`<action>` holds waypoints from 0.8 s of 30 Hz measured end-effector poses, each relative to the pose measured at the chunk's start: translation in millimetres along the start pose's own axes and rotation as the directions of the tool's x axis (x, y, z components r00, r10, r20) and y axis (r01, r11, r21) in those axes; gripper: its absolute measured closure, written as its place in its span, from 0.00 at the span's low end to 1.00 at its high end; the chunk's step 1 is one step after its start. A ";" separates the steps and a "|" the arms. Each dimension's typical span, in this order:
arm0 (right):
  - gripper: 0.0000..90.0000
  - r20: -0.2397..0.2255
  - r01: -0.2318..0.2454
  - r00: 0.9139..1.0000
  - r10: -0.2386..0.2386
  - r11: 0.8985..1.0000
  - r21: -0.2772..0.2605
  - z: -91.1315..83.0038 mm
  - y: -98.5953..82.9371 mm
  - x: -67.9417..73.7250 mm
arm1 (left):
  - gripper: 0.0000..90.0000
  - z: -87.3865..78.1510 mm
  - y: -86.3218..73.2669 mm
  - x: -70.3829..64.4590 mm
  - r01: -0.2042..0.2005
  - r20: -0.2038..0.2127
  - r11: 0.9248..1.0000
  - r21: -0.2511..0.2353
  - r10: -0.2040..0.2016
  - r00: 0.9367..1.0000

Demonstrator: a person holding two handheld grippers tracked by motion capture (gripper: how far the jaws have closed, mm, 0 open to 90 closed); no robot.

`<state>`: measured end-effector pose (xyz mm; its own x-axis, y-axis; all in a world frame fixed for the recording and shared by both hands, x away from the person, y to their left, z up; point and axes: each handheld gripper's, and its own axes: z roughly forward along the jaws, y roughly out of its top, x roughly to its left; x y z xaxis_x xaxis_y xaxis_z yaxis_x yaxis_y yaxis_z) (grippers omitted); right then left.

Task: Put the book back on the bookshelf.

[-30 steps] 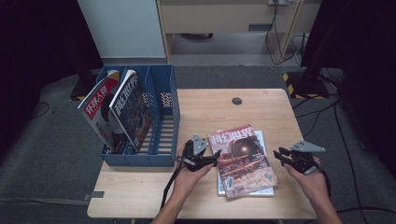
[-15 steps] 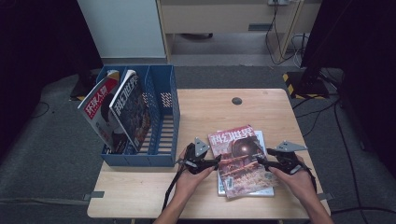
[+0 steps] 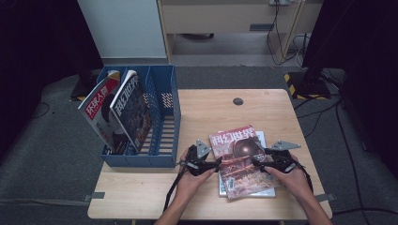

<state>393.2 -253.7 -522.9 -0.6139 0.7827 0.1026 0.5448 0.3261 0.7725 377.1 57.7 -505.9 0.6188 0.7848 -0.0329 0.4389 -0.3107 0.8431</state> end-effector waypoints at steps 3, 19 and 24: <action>0.23 0.002 0.003 1.000 -0.003 1.000 0.003 0.8 0.4 1.4 | 0.23 -0.2 -0.4 1.5 0.007 0.000 1.000 0.001 -0.007 1.000; 0.29 -0.040 0.045 0.998 -0.045 0.999 0.004 0.0 0.2 5.2 | 0.22 18.8 -6.8 7.2 0.065 0.017 0.997 0.053 -0.066 0.998; 0.29 -0.036 0.040 0.999 -0.040 0.999 0.004 0.0 0.1 5.6 | 0.20 25.7 -9.8 7.5 0.092 0.031 0.993 0.068 -0.094 0.995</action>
<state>389.8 -249.3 -522.2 -0.6554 0.7494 0.0943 0.5220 0.3592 0.7736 394.2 52.8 -528.3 0.5949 0.7934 -0.1289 0.5370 -0.2730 0.7982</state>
